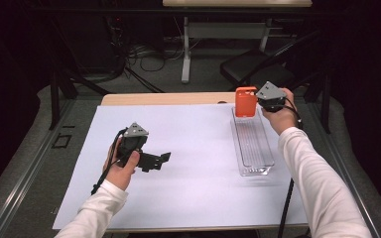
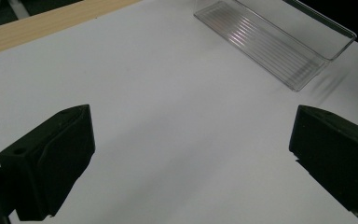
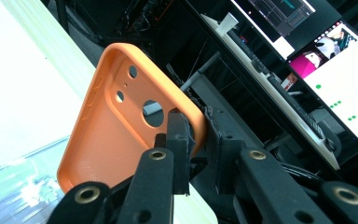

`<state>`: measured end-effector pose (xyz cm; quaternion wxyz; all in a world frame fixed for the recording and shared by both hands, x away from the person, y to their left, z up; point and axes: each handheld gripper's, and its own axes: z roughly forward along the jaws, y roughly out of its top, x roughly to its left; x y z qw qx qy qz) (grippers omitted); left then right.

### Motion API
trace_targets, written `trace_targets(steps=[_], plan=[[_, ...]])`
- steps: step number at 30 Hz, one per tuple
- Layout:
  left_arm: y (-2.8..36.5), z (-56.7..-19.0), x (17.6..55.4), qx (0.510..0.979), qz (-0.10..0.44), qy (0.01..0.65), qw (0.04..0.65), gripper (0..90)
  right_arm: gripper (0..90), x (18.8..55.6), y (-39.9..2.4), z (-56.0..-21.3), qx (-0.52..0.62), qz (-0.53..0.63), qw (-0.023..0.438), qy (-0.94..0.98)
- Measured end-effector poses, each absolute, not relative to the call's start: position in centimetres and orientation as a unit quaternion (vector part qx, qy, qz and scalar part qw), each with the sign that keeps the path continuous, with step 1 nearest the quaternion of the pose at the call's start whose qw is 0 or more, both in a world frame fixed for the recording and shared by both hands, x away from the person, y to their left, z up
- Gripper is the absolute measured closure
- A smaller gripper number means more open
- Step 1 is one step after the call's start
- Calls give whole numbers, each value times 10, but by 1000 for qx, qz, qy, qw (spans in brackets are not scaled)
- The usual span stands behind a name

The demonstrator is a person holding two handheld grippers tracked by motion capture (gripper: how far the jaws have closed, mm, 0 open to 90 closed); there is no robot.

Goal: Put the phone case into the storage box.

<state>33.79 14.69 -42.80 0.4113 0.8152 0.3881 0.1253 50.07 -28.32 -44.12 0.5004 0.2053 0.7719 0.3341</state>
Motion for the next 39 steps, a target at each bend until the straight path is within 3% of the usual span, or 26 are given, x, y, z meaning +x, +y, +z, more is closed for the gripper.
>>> trace_targets(steps=[39], plan=[[148,-437,338,816,120,388,412,4,802,507,-276,-469,190,301,515,780]])
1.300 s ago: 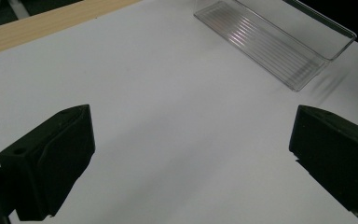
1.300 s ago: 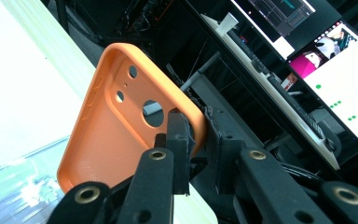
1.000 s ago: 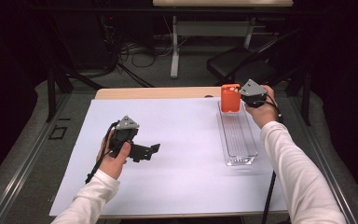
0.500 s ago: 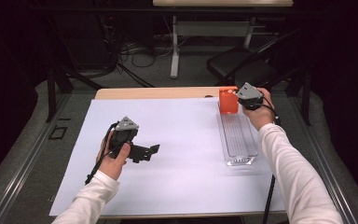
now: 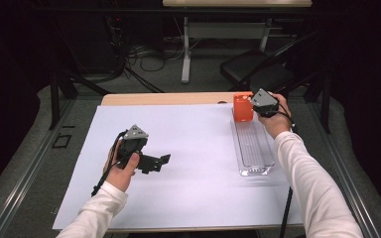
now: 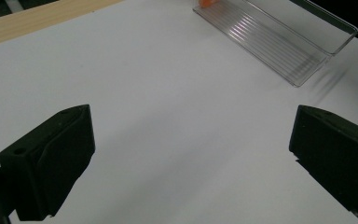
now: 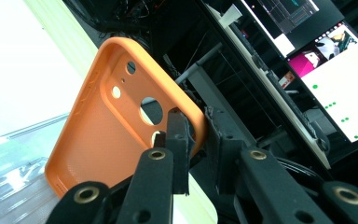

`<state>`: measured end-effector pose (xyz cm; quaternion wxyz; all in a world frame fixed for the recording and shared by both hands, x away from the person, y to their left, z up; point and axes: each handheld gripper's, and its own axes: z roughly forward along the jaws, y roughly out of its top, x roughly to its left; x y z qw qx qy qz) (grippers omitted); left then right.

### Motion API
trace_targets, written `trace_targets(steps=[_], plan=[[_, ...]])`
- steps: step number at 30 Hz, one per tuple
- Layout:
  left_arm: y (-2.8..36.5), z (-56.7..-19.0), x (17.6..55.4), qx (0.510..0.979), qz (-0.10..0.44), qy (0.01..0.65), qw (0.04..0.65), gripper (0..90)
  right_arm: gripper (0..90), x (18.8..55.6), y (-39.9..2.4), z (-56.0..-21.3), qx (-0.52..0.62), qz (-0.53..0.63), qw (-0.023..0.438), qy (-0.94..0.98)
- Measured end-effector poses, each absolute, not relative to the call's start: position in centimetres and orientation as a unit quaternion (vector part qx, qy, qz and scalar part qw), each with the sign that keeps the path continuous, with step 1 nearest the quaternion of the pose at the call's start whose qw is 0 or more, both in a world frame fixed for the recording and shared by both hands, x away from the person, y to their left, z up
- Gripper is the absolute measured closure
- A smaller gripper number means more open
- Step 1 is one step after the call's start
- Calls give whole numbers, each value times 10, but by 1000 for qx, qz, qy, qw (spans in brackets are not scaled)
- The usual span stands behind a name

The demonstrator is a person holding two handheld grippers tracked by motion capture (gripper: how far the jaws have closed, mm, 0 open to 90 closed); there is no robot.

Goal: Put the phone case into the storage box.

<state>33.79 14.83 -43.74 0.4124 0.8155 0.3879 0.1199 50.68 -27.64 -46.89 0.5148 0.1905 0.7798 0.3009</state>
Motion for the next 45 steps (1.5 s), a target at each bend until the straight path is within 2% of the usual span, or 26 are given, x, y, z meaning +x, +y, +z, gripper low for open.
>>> trace_targets(steps=[9,26,37,45], plan=[[149,-438,337,816,119,389,410,4,792,510,-279,-471,178,275,529,783],[152,-441,337,815,116,393,411,4,772,516,-289,-474,203,281,523,778],[153,-442,337,815,117,395,408,4,683,518,-288,-476,211,284,517,779],[154,-442,336,814,116,396,408,4,563,517,-286,-474,226,292,511,776]])
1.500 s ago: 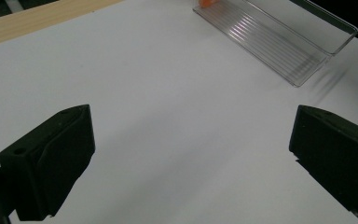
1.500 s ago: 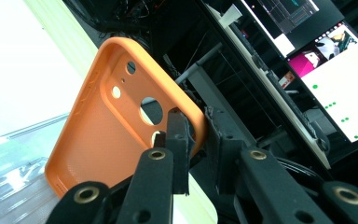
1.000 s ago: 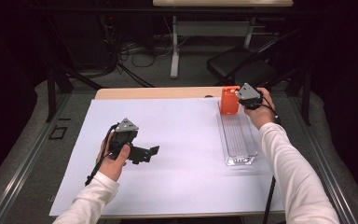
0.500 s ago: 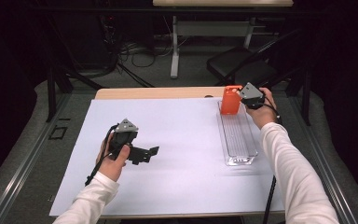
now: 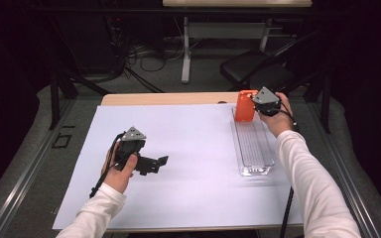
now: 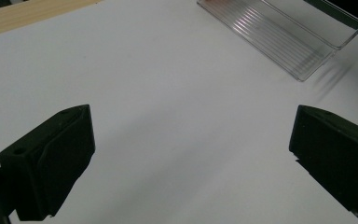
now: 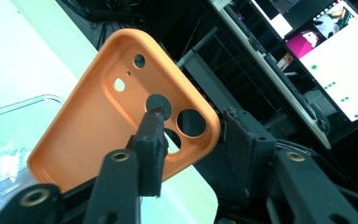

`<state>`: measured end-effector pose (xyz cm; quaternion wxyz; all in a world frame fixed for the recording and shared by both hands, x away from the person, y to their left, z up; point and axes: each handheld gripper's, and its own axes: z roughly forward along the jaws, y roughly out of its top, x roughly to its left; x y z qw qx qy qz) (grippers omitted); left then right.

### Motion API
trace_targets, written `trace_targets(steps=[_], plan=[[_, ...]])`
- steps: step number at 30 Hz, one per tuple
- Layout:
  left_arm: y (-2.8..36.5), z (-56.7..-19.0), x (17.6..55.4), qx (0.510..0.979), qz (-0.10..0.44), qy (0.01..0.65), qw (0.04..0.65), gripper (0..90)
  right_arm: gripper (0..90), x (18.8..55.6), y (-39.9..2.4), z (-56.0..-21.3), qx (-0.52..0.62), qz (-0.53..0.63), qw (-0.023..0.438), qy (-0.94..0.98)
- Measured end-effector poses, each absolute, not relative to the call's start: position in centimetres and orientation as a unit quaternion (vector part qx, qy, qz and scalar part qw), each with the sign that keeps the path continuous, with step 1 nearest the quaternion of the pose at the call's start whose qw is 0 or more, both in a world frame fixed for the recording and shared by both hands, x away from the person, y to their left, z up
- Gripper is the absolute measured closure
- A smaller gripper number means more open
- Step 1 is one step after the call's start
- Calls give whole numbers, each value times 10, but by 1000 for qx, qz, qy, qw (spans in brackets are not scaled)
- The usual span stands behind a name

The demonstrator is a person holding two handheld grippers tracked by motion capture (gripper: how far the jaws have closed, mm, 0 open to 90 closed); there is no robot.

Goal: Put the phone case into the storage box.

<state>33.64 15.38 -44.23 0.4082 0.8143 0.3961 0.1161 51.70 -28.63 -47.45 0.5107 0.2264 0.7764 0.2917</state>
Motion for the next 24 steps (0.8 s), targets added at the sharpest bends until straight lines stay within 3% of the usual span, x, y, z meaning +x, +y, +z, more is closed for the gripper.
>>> trace_targets(steps=[13,24], plan=[[154,-442,336,816,116,396,406,4,432,513,-288,-471,244,306,498,774],[152,-441,336,815,115,394,408,4,417,510,-283,-467,244,291,508,773]])
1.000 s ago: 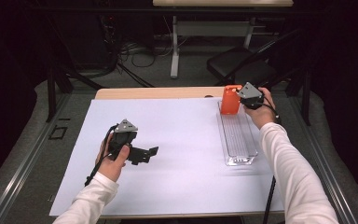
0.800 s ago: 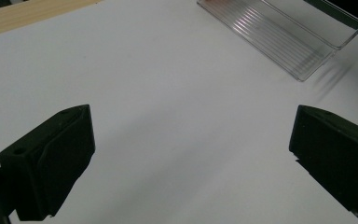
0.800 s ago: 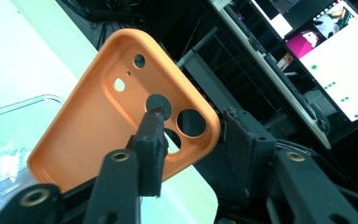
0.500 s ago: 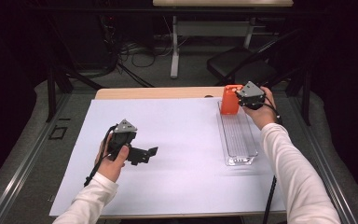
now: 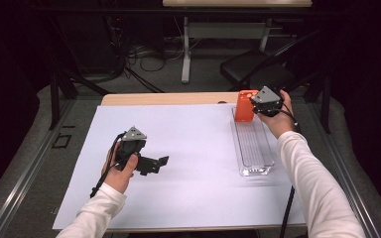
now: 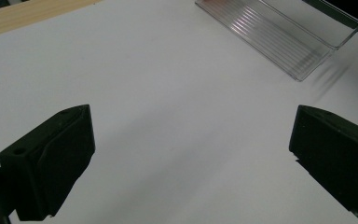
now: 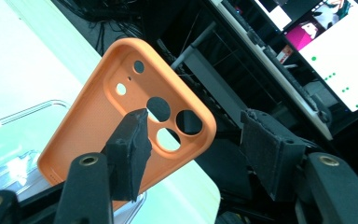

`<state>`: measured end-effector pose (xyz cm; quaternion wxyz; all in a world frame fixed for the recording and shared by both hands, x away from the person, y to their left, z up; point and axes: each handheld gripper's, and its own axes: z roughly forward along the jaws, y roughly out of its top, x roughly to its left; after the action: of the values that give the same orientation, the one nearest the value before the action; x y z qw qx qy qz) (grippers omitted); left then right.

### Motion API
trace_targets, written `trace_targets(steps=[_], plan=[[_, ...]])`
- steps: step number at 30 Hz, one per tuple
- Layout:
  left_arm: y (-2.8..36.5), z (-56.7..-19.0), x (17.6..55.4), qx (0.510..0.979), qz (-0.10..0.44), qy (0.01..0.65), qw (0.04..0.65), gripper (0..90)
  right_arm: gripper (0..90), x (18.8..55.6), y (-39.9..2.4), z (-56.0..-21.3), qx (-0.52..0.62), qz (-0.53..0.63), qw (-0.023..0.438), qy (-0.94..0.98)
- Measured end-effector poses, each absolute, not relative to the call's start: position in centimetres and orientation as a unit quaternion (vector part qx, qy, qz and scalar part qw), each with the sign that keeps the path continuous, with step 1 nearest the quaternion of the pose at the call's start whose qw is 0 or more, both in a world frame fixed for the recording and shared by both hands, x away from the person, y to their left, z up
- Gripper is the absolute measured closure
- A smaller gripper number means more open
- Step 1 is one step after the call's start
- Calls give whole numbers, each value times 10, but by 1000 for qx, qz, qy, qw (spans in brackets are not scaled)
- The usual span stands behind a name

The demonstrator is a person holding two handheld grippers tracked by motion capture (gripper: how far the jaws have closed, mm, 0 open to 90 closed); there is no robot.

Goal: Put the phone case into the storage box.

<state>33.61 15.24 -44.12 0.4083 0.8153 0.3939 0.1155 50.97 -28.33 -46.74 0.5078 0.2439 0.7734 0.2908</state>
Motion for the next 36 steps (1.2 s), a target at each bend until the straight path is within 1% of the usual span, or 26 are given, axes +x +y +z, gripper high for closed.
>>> trace_targets(steps=[3,4,7,15,19,22,26,29,36], plan=[[153,-441,336,815,116,395,408,4,425,508,-281,-465,241,288,517,769],[153,-441,336,815,116,396,408,4,442,507,-280,-464,241,289,515,771],[153,-441,337,816,115,394,408,4,453,504,-278,-462,242,290,511,772],[151,-440,338,818,113,391,407,4,440,499,-272,-454,251,289,512,769],[151,-439,338,818,114,391,407,4,430,497,-269,-449,261,308,506,762],[151,-439,337,818,114,391,407,4,366,495,-267,-445,289,324,490,756],[151,-439,337,818,114,391,407,4,303,493,-263,-440,300,332,486,751],[152,-438,337,818,114,390,406,4,291,492,-262,-436,315,347,473,746],[153,-439,337,817,113,393,406,4,244,490,-261,-427,362,394,420,733]])
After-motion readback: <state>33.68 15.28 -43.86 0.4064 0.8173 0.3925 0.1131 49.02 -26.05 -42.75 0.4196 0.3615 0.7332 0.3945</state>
